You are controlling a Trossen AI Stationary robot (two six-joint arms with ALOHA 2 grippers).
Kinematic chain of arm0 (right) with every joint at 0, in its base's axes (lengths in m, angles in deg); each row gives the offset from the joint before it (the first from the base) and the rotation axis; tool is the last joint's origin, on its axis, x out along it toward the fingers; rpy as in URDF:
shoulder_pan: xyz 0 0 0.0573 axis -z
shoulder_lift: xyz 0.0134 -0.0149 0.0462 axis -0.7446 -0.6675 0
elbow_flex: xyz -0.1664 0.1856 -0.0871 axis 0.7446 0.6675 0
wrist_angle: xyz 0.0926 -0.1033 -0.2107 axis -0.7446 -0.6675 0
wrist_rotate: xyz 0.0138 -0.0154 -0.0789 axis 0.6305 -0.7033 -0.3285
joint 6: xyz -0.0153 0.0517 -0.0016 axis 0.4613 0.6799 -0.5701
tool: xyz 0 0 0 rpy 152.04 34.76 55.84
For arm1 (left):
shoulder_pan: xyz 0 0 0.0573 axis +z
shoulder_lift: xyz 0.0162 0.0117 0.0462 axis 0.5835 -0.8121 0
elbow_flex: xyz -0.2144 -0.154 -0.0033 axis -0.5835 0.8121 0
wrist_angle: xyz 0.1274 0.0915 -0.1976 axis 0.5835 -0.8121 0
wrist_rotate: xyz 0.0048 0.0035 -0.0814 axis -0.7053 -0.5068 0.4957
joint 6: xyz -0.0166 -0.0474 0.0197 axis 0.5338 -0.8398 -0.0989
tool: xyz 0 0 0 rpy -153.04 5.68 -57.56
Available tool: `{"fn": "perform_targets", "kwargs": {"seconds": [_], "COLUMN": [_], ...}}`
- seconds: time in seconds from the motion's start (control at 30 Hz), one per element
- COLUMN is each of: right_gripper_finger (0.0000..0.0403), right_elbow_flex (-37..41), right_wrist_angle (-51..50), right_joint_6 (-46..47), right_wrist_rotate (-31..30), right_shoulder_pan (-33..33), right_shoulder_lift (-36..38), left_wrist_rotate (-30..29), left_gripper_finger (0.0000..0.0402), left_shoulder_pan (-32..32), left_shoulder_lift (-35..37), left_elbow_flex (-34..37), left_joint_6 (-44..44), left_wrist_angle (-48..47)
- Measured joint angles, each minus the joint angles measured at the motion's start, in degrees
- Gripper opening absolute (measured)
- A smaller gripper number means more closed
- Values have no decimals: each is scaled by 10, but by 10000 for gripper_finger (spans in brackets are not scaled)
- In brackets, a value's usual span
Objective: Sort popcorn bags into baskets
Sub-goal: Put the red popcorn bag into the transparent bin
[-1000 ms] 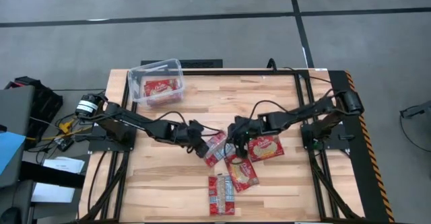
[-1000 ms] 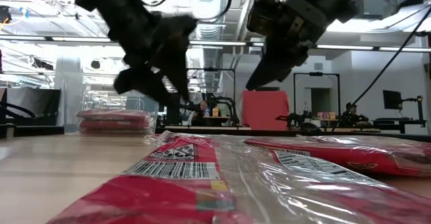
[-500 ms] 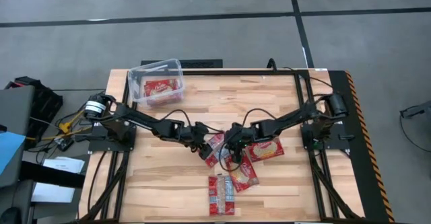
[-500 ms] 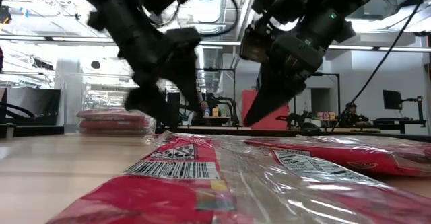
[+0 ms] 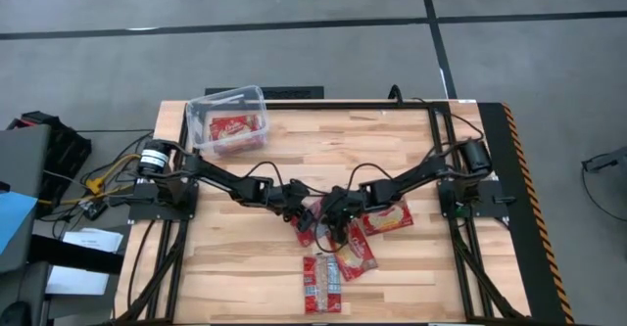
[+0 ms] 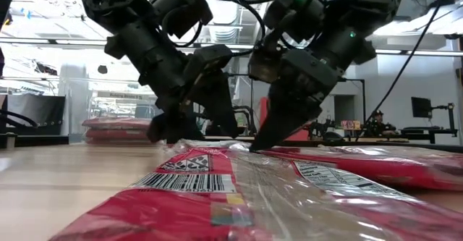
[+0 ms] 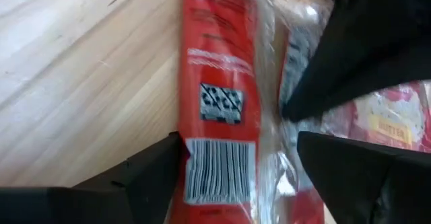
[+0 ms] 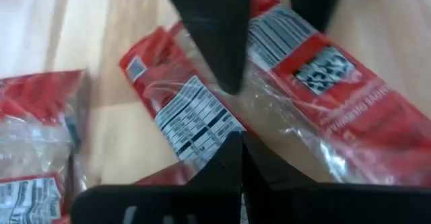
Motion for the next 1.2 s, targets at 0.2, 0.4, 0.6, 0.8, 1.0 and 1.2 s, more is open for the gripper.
{"fn": "perform_targets", "kwargs": {"seconds": [0.2,0.4,0.6,0.8,1.0,1.2], "right_gripper_finger": [30,31,16,30,27,13], "right_elbow_flex": [-1,0,2,2,2,2], "right_wrist_angle": [31,15,1,-85,-175,-241], "right_joint_6": [18,16,10,-4,-31,-67], "right_wrist_rotate": [18,18,18,-12,-49,-121], "right_shoulder_pan": [3,3,10,26,38,49], "right_shoulder_lift": [-25,-16,4,101,239,364], "left_wrist_rotate": [6,39,91,133,104,89], "left_gripper_finger": [211,95,11,4,2,2], "left_shoulder_pan": [0,1,5,23,46,80], "left_shoulder_lift": [-3,-4,-6,12,88,188], "left_elbow_flex": [1,1,1,0,1,-5], "left_joint_6": [-5,11,33,-3,-4,18], "left_wrist_angle": [5,1,-1,12,-38,-99]}}
